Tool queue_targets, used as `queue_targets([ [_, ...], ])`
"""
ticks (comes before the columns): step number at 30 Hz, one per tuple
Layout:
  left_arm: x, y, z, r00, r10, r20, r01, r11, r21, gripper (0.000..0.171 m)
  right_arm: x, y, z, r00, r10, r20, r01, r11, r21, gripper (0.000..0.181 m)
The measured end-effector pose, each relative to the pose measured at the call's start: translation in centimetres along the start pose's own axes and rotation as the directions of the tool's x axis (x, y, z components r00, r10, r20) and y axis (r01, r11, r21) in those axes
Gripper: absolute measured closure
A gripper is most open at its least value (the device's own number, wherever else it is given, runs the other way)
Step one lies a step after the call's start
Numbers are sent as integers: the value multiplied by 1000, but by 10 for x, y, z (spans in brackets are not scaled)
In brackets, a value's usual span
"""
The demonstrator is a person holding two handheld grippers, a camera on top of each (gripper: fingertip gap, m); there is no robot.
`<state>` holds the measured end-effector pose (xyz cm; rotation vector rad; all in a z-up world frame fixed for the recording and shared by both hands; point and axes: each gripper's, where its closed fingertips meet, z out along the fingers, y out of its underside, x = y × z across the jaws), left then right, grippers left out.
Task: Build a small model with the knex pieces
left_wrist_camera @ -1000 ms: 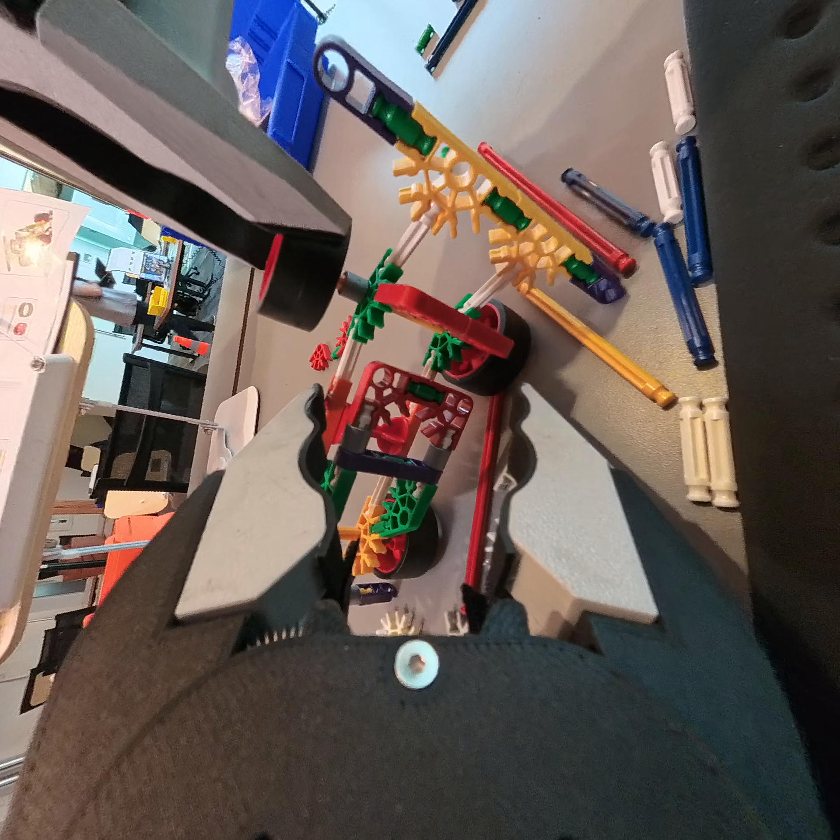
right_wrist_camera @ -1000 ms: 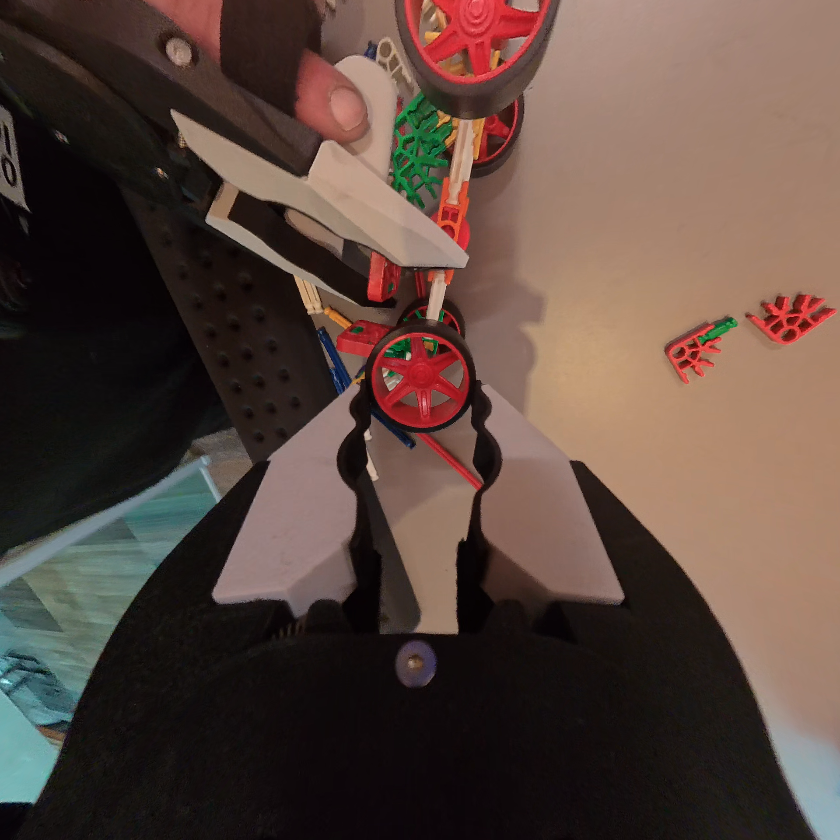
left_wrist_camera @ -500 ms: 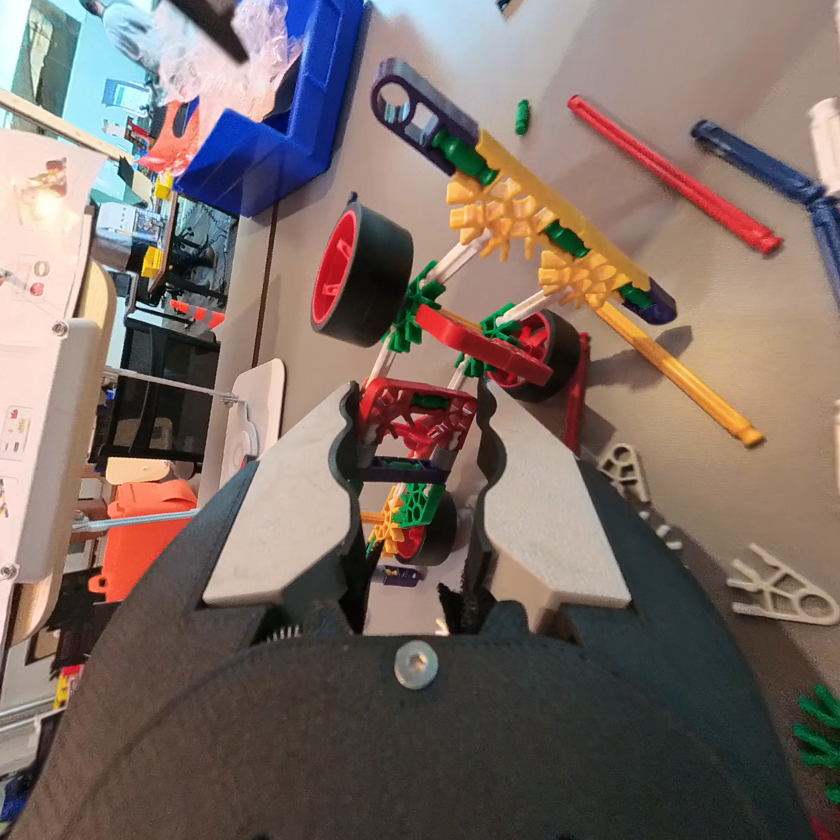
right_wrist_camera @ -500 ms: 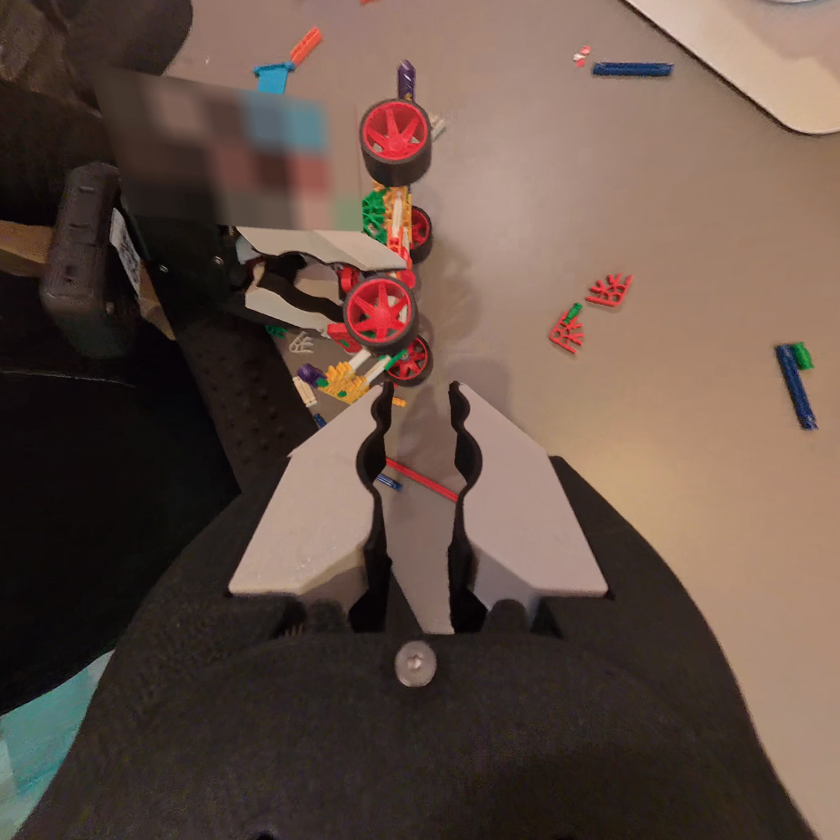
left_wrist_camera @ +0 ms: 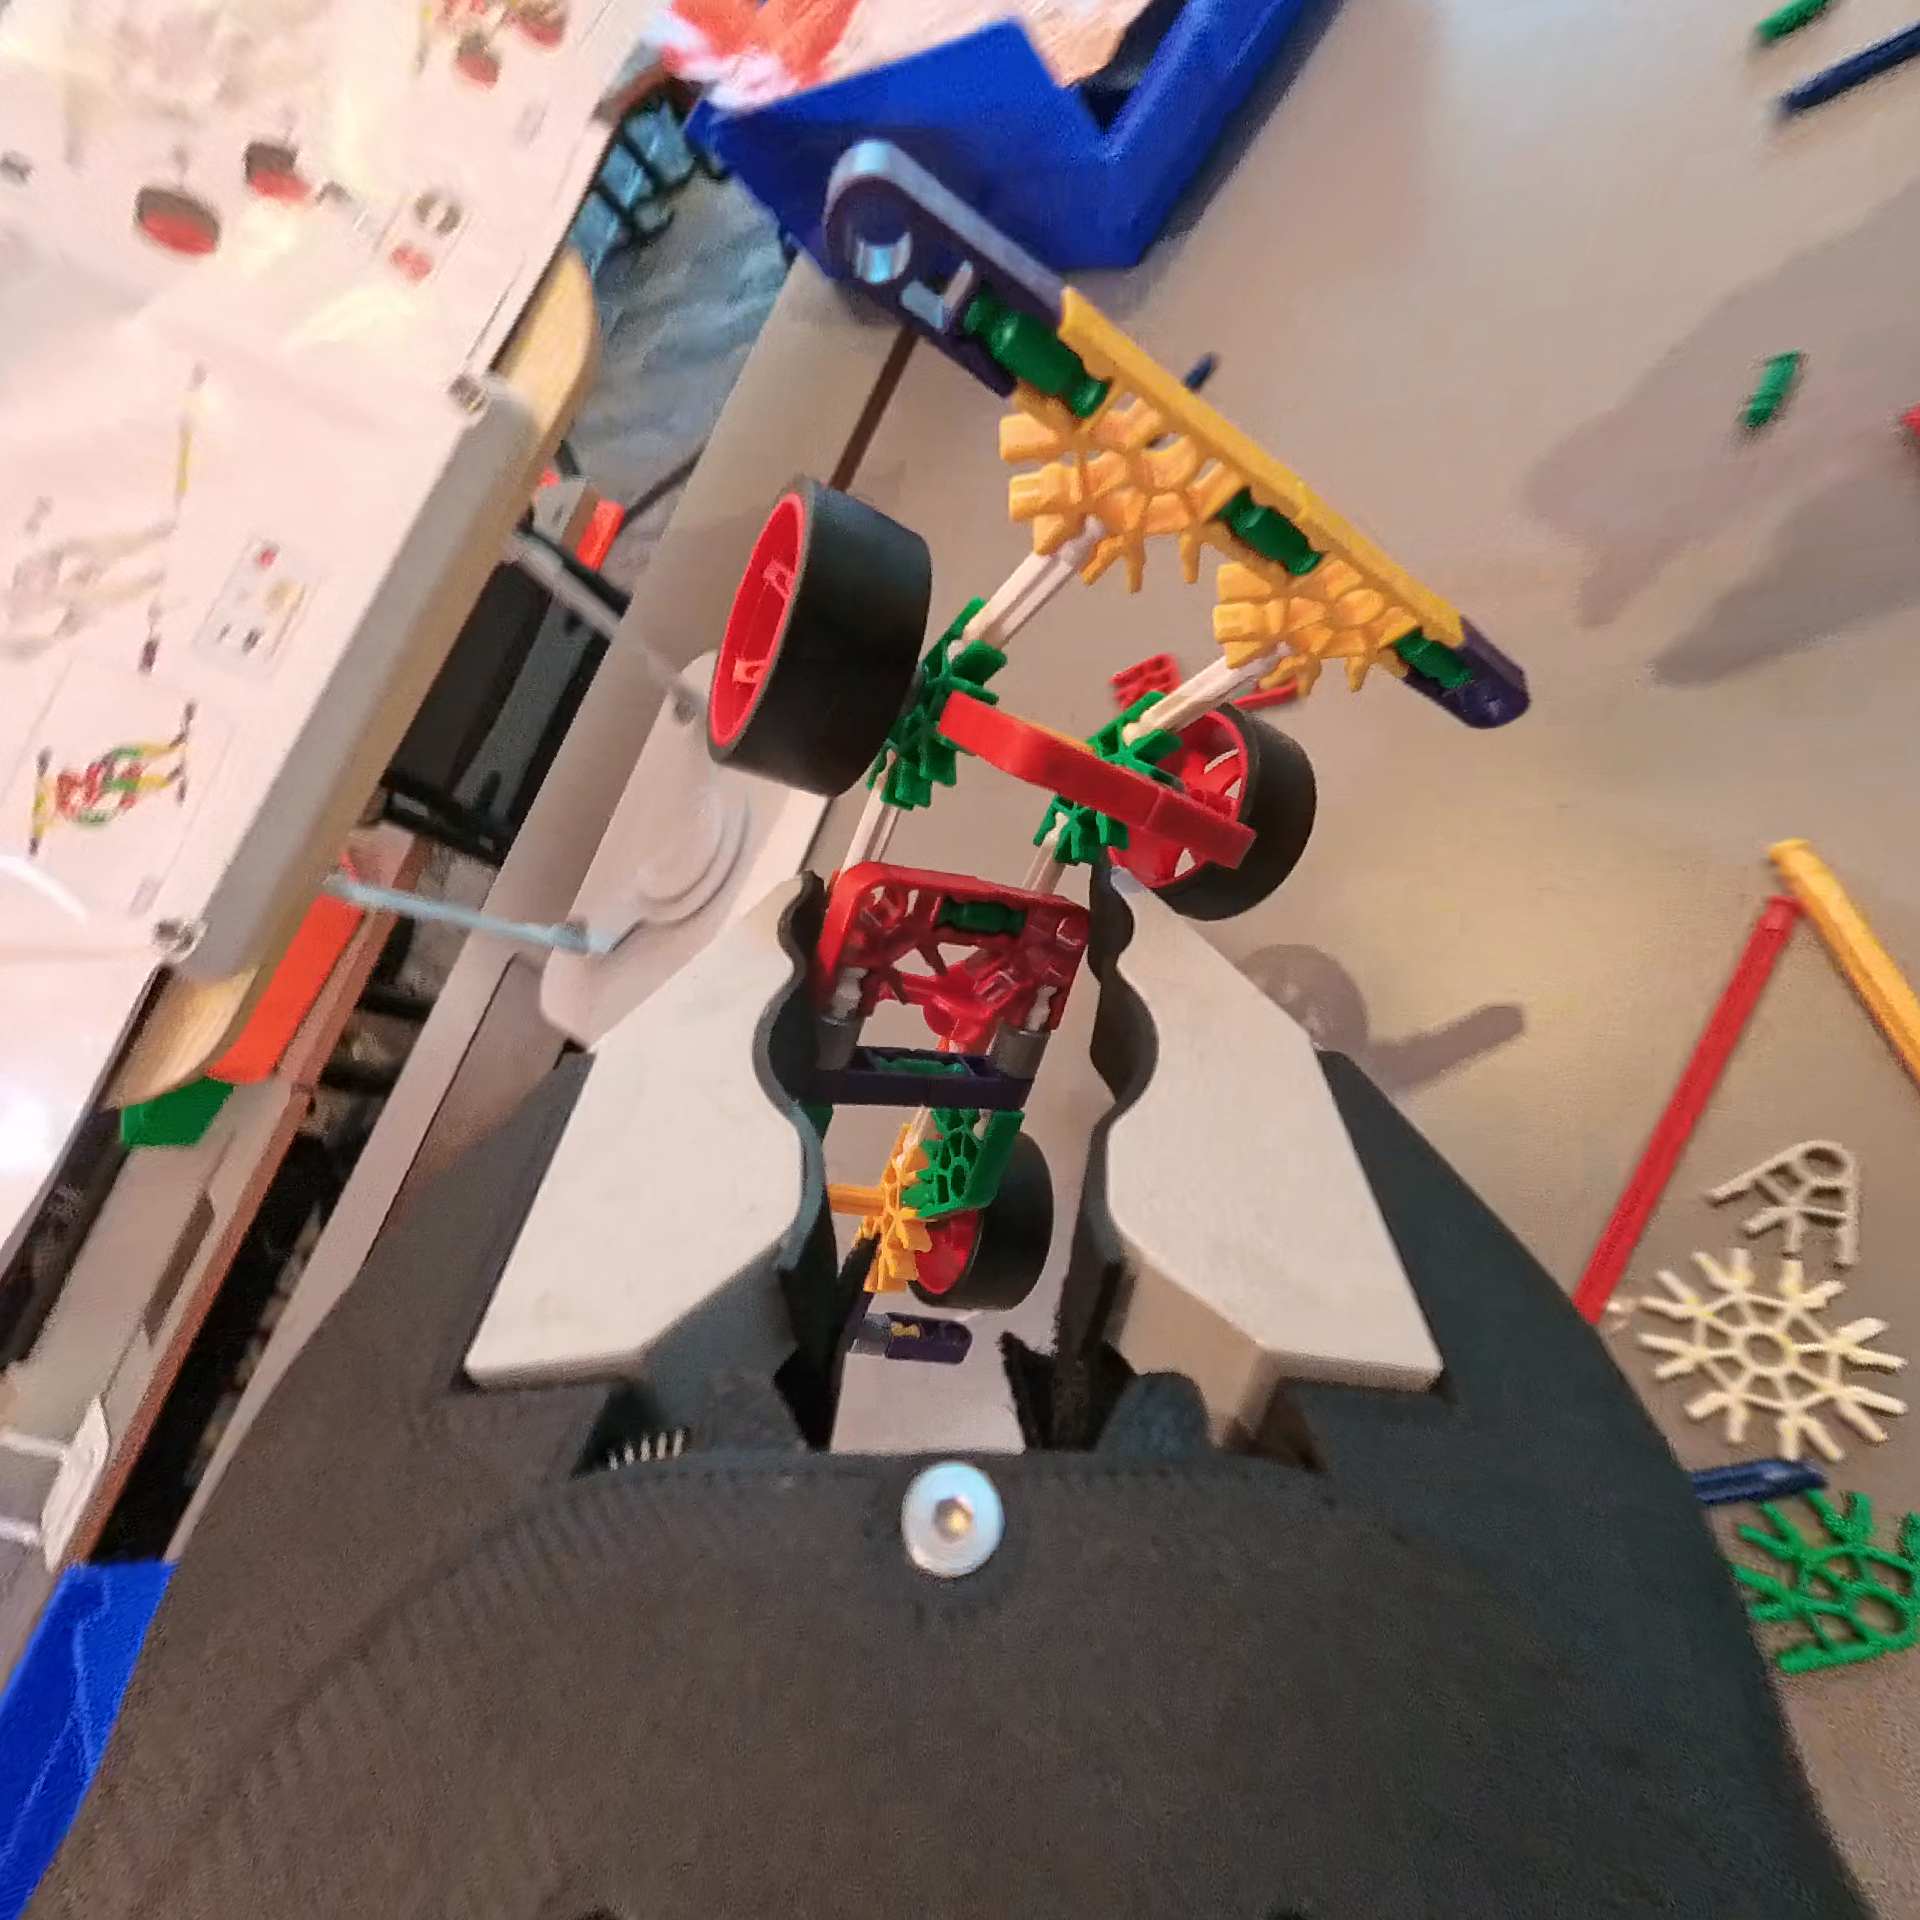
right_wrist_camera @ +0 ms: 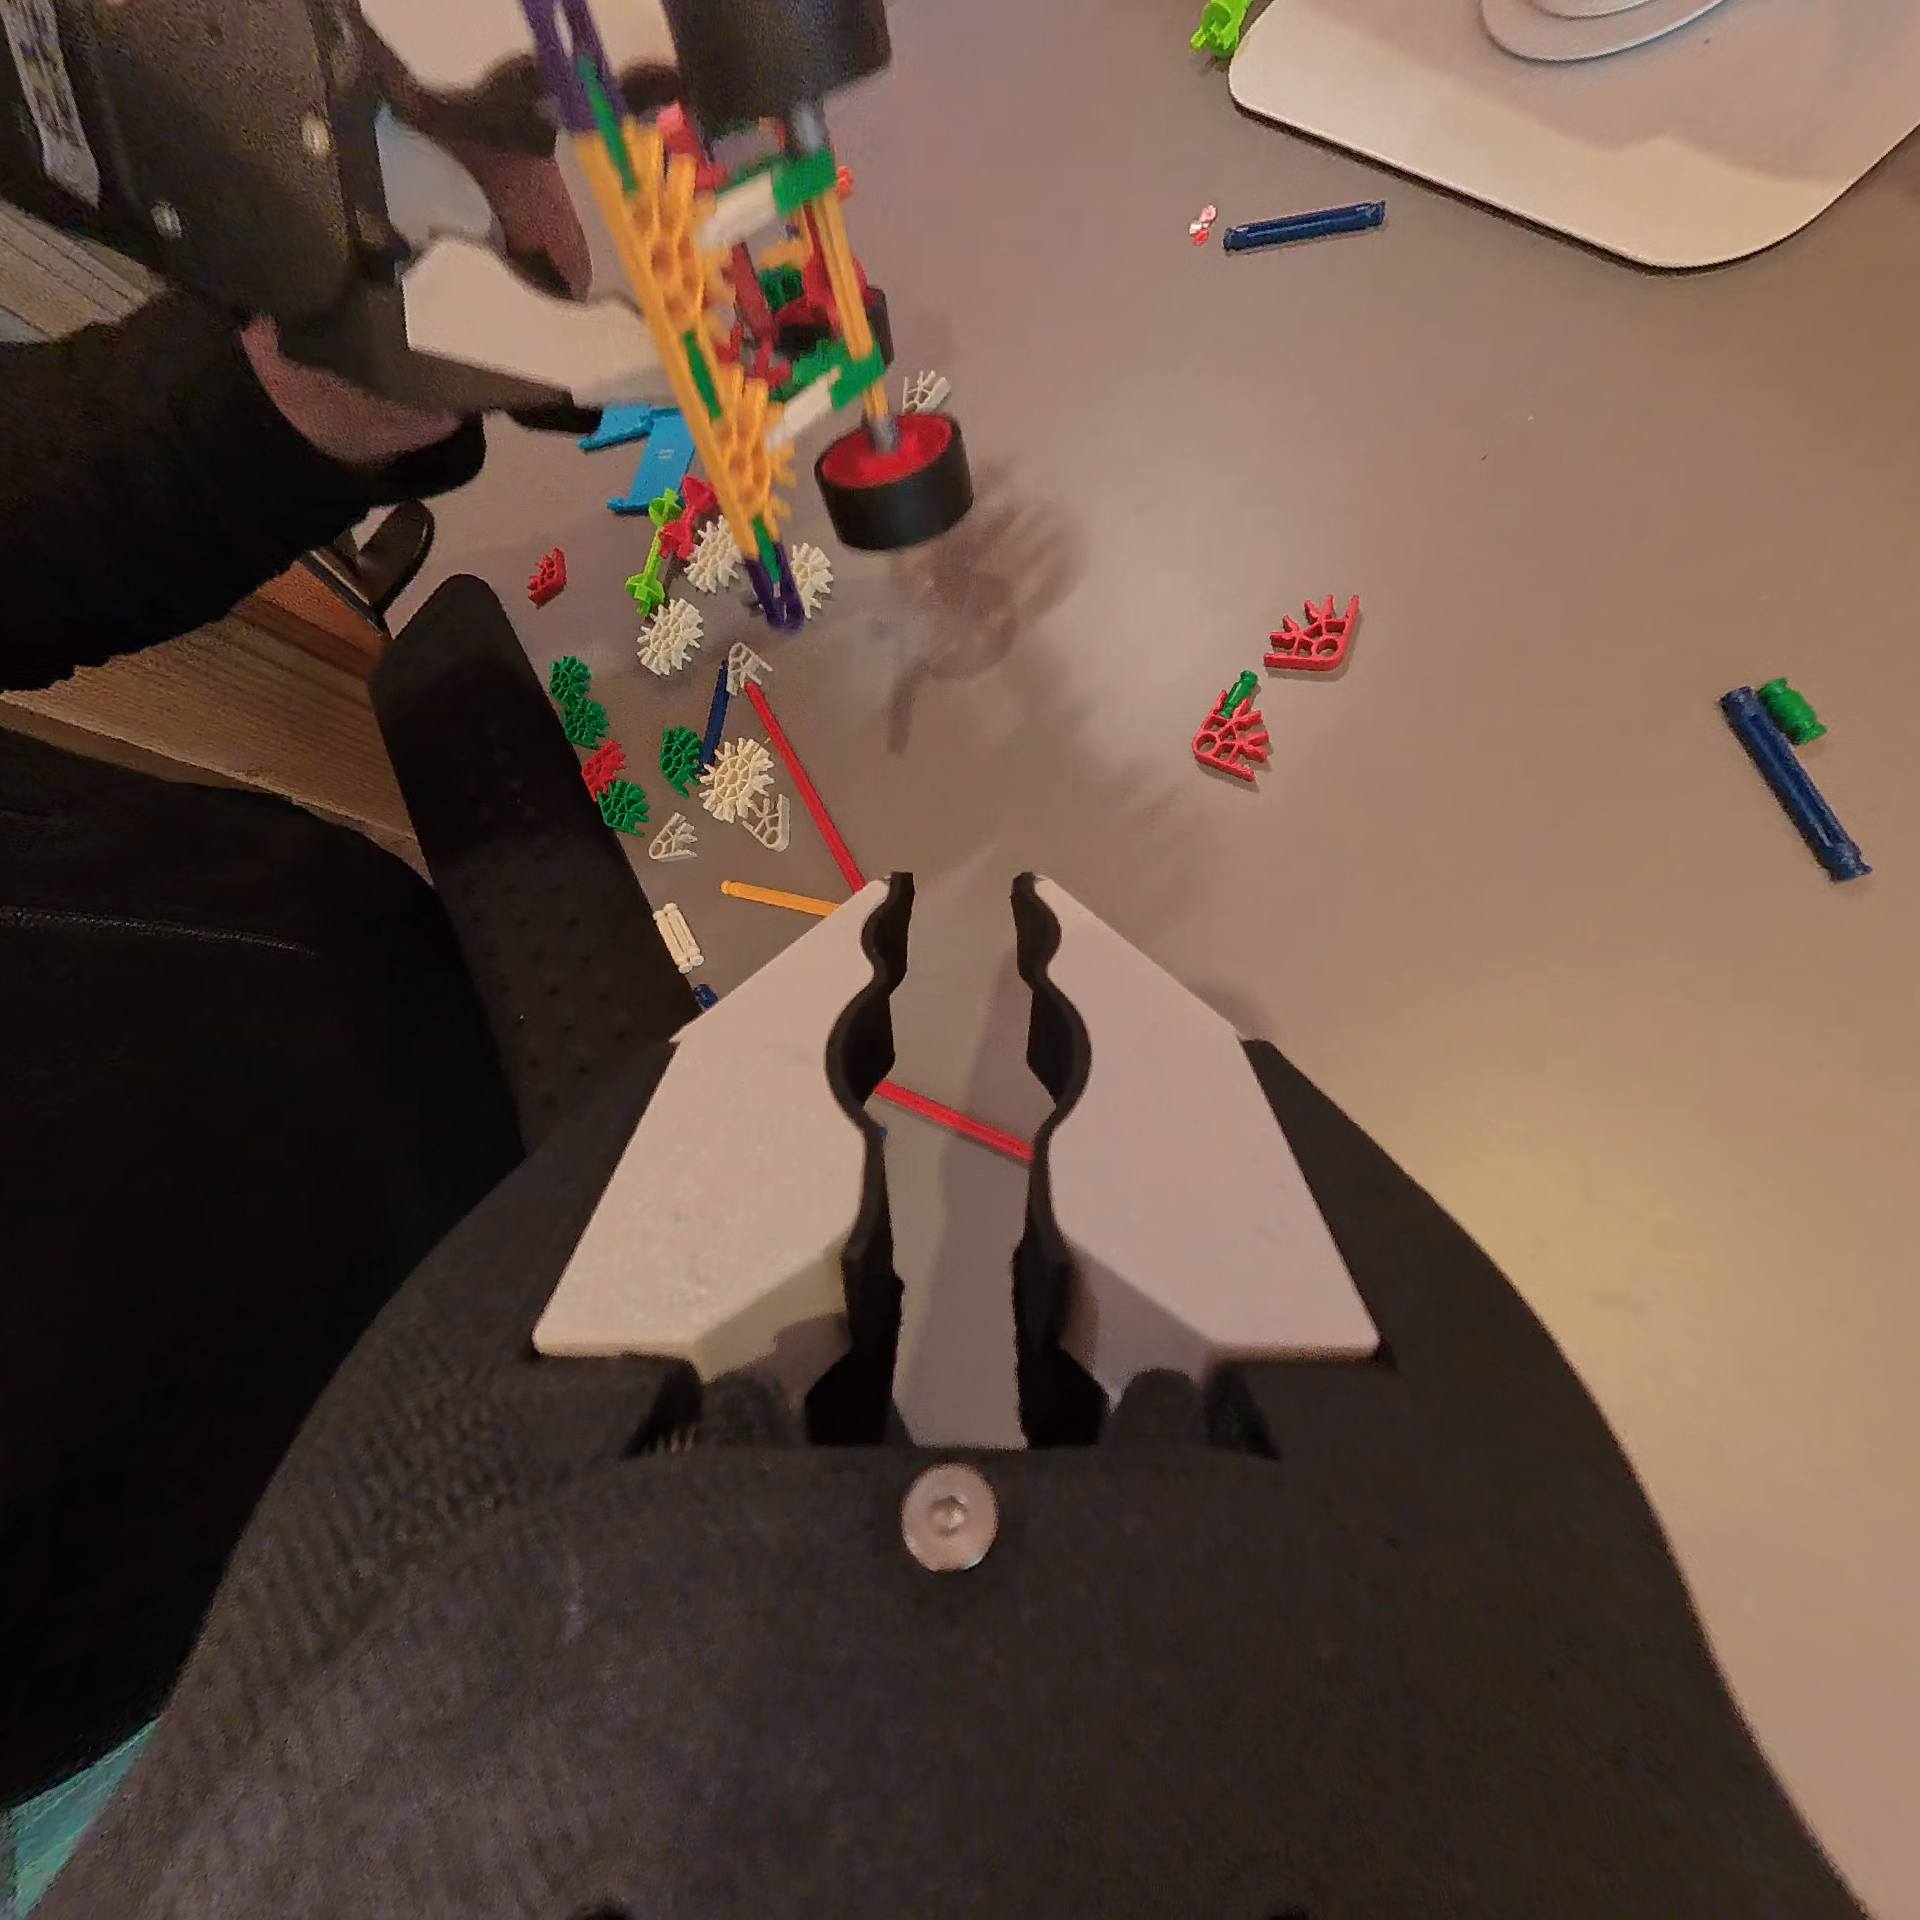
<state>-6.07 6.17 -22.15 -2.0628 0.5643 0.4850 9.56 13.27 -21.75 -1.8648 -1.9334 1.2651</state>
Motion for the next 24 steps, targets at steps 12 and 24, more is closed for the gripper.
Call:
queue_targets([
  [12,-38,108,7,819,-556,-143,448,775,-445,124,7,15,11,993,-4,117,3,1000,14,167],
  [24,-6,109,46,560,-767,-314,430,593,-681,117,6,30,12,982,12,190,-11,1000,-7,163],
])
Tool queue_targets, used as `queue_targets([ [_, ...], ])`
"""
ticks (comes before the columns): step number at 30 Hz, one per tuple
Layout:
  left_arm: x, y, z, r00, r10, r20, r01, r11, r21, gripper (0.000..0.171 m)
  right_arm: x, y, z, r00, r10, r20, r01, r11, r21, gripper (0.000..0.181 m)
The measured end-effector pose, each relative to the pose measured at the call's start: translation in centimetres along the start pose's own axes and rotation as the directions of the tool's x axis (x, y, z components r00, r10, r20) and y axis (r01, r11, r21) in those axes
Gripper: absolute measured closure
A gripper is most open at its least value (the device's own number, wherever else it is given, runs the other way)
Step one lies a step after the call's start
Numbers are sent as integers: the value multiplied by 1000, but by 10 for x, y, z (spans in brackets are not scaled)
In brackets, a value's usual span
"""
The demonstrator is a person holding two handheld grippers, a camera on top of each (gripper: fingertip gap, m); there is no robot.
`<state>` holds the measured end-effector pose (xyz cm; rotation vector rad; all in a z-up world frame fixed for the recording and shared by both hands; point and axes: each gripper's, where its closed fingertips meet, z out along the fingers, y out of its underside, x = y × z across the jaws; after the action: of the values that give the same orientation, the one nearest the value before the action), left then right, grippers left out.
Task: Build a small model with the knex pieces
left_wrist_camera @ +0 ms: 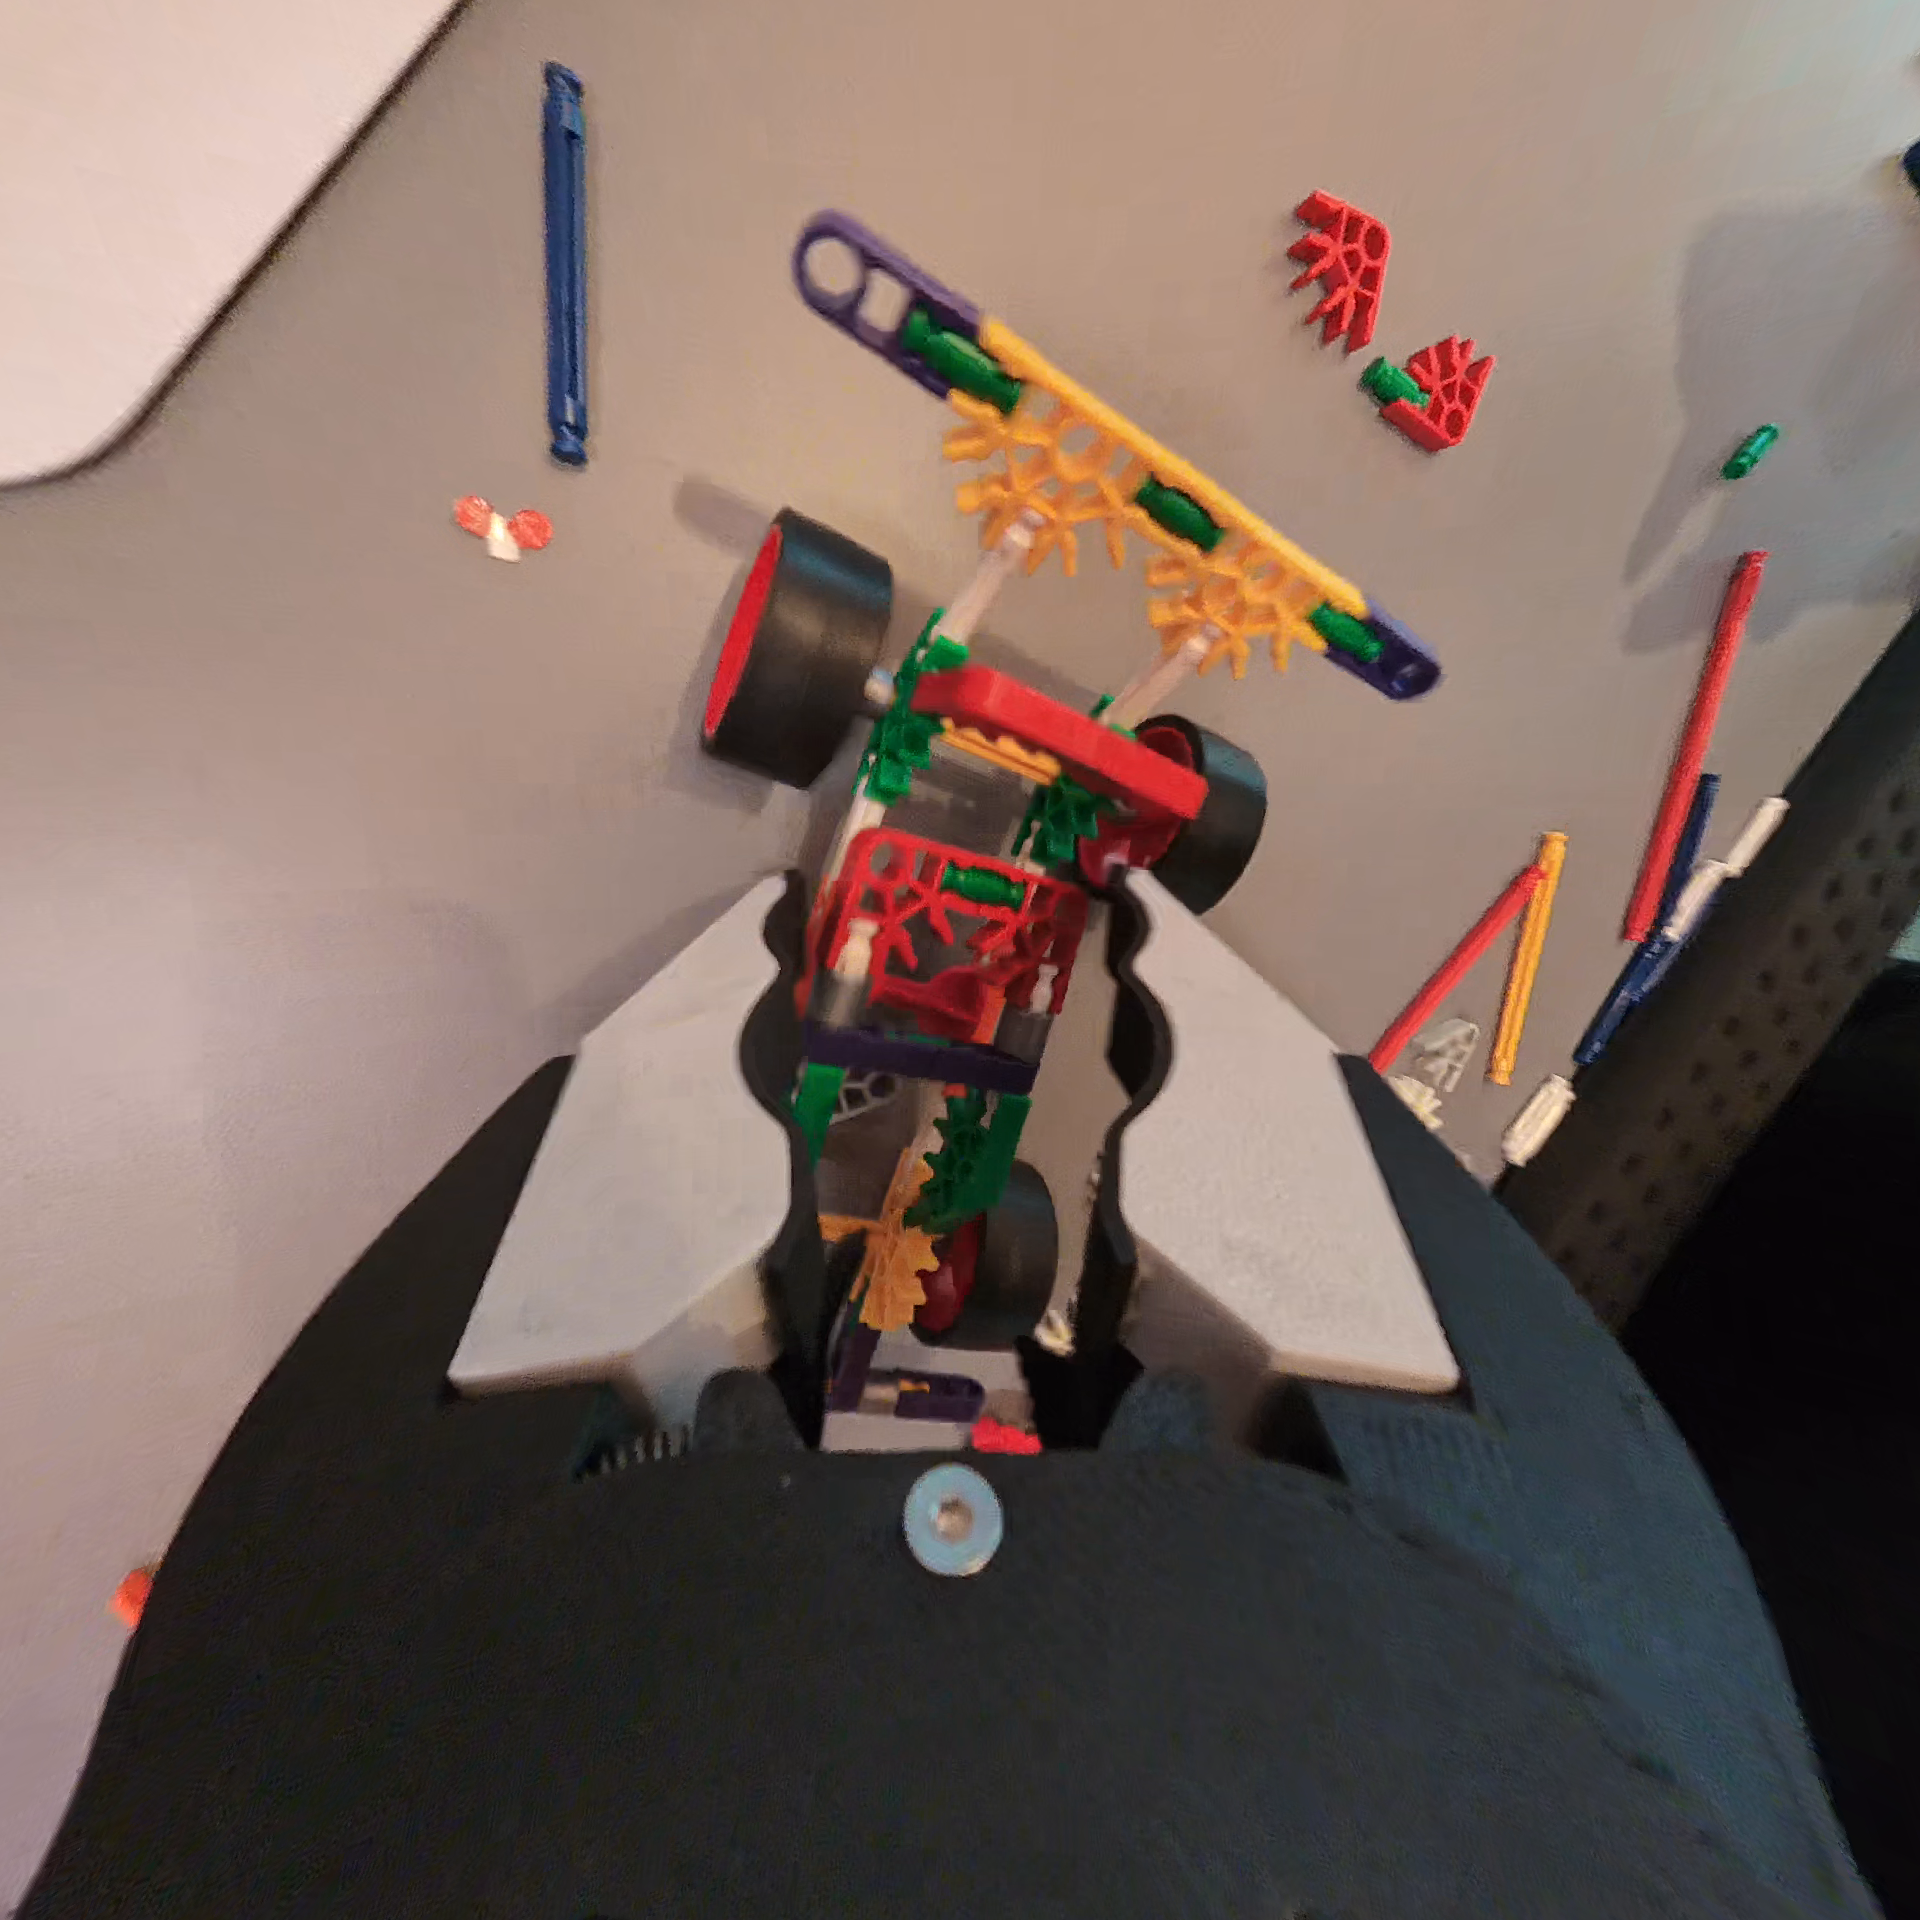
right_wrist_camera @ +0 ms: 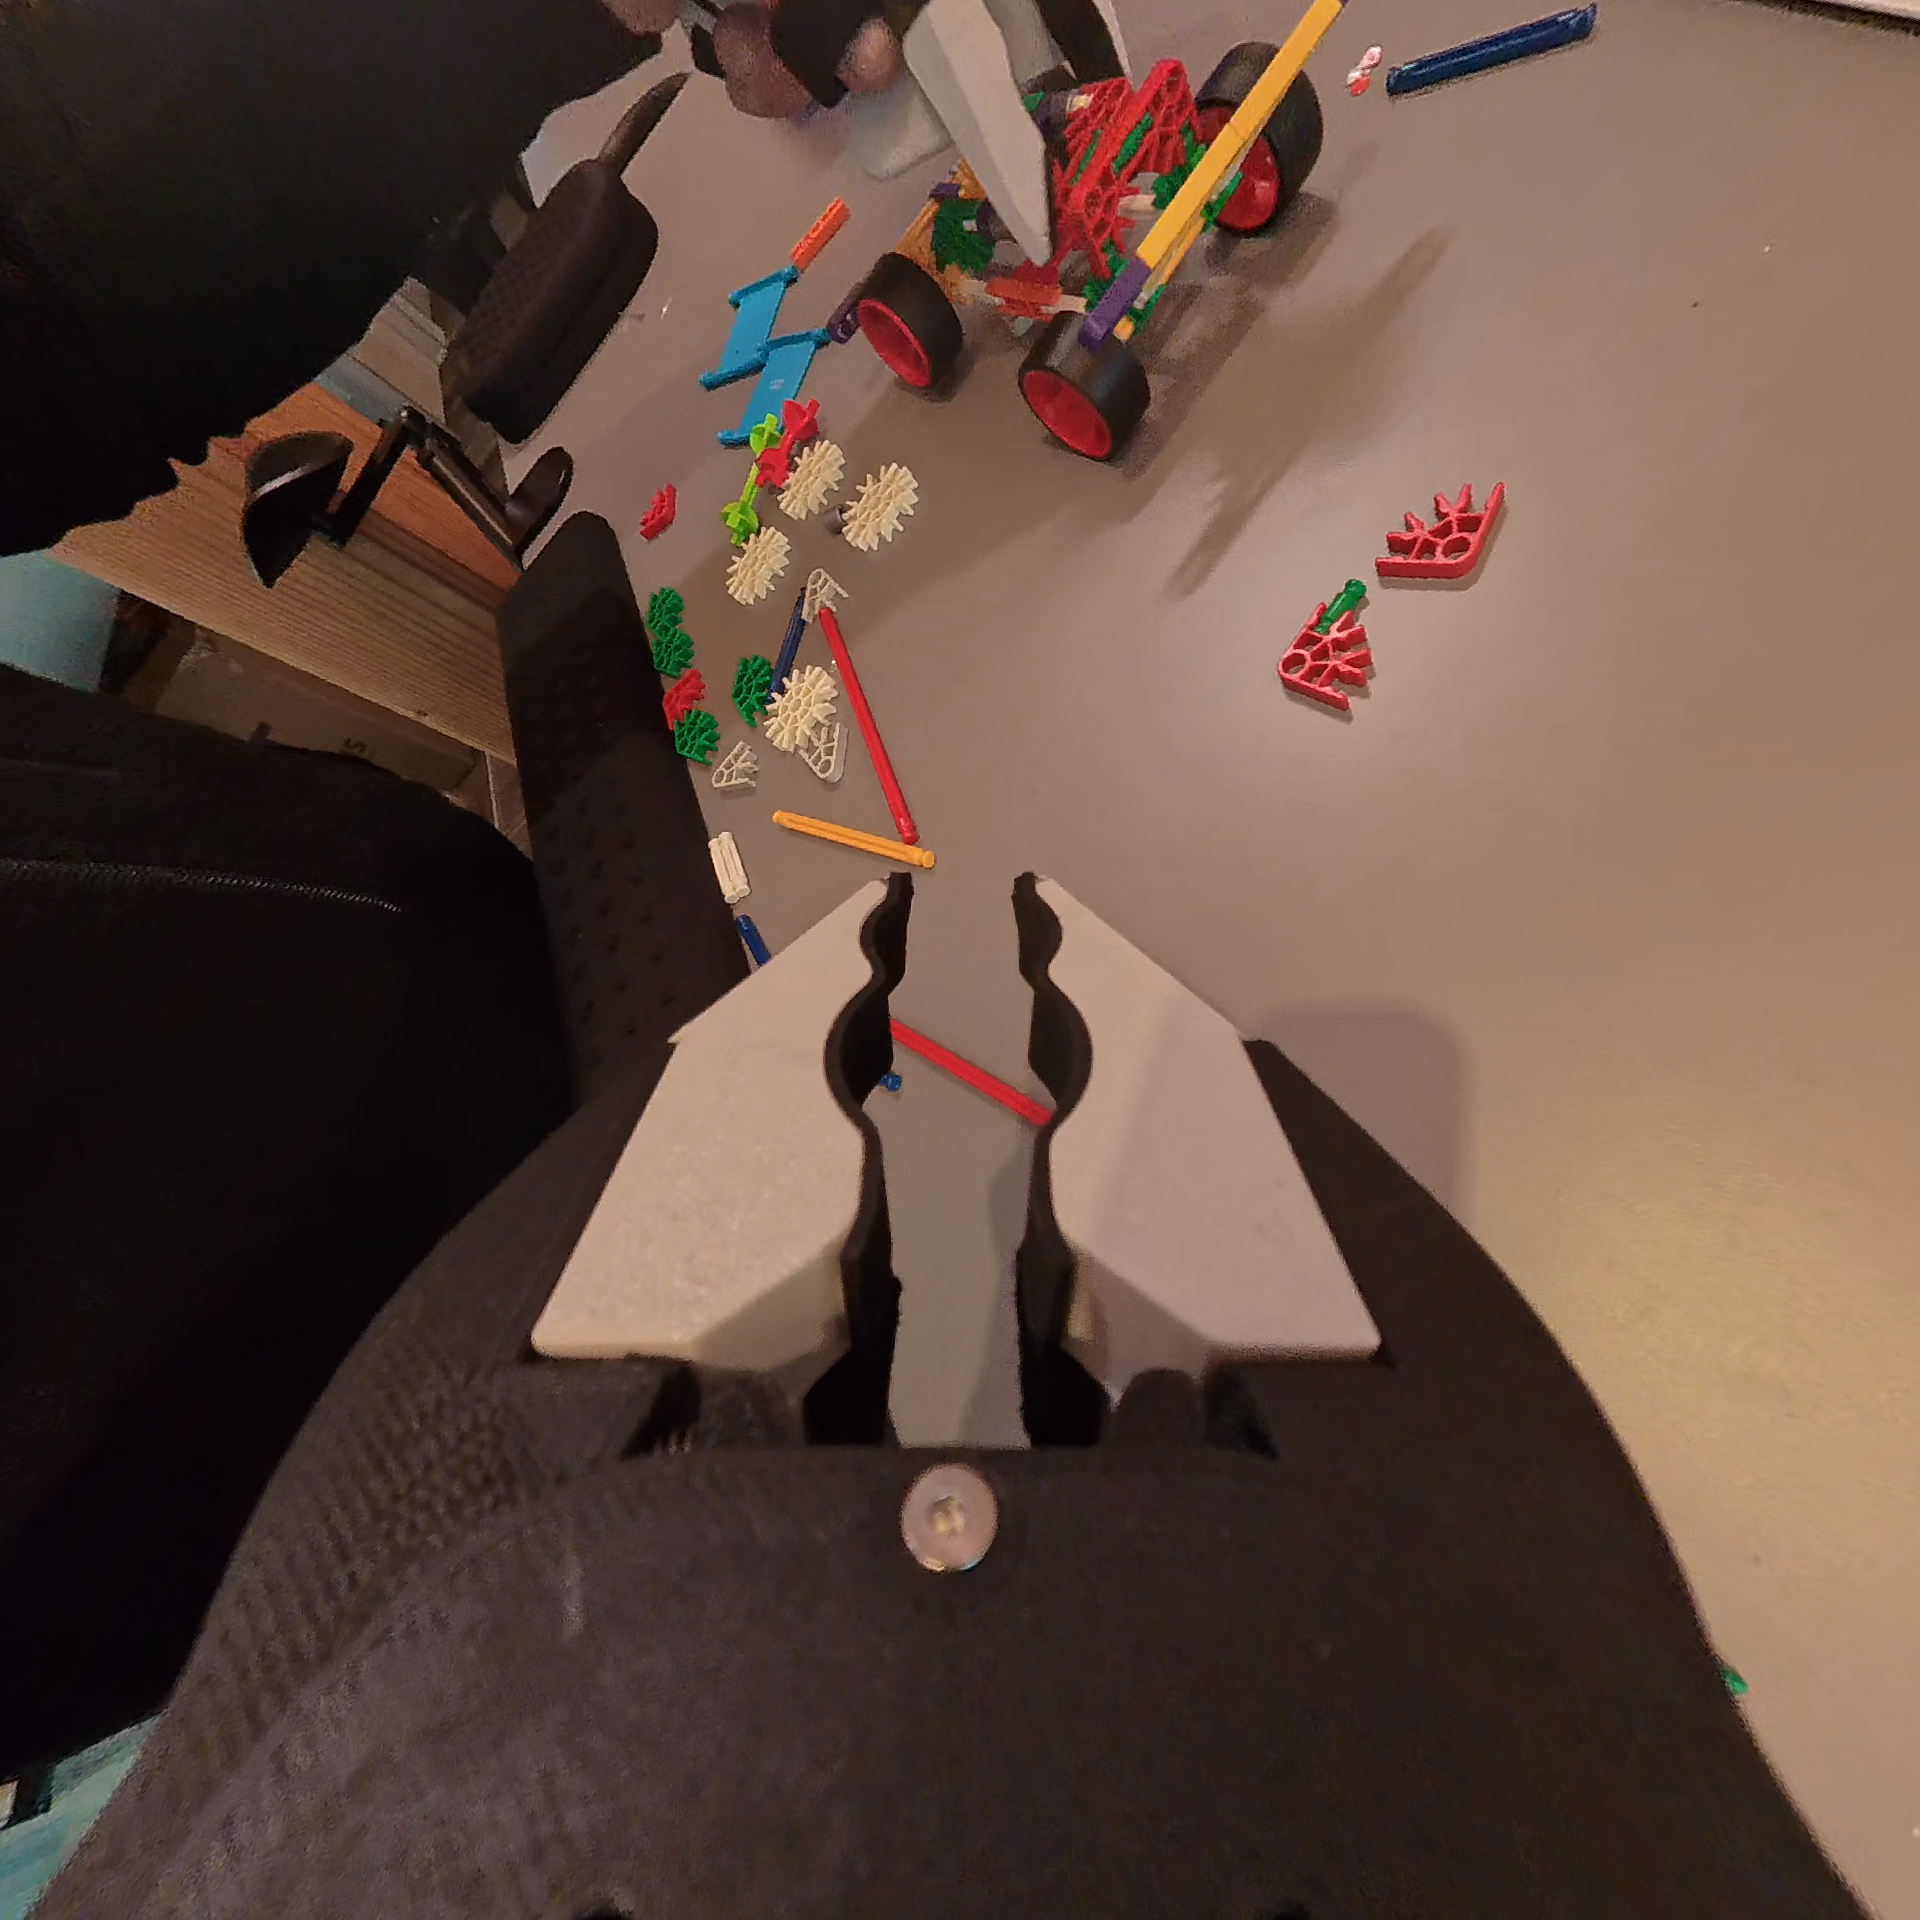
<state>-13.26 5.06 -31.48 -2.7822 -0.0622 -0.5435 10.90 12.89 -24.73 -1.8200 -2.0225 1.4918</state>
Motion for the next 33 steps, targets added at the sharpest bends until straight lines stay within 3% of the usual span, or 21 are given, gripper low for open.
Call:
queue_targets([
  [2,0,-8,-8,999,-2,-48,4,999,47,97,1,-4,1,1000,10,-14,-10,1000,17,159],
  [7,-12,1,-63,998,53,-18,-49,981,187,97,-2,-22,29,999,6,-51,-3,998,58,140],
  [10,-23,22,-73,994,105,23,-108,974,198,97,1,-42,63,994,10,-112,-2,997,75,133],
  [13,-13,22,-64,986,168,-2,-163,955,248,100,9,-73,97,984,39,-171,-15,990,140,131],
  [18,-10,36,-20,960,267,84,-274,957,95,90,38,-112,143,962,132,-239,-82,974,209,129],
  [20,-13,38,-10,943,303,140,-315,946,72,99,50,-116,156,957,169,-235,-123,972,198,137],
  [23,-15,38,-4,904,364,225,-386,921,60,120,60,-118,166,952,196,-236,-149,968,199,173],
  [25,-16,39,-3,873,411,262,-435,900,38,125,65,-118,166,950,197,-241,-150,968,200,174],
  [33,-7,40,1,868,469,166,-482,874,54,124,69,-119,164,958,174,-226,-137,976,167,176],
])
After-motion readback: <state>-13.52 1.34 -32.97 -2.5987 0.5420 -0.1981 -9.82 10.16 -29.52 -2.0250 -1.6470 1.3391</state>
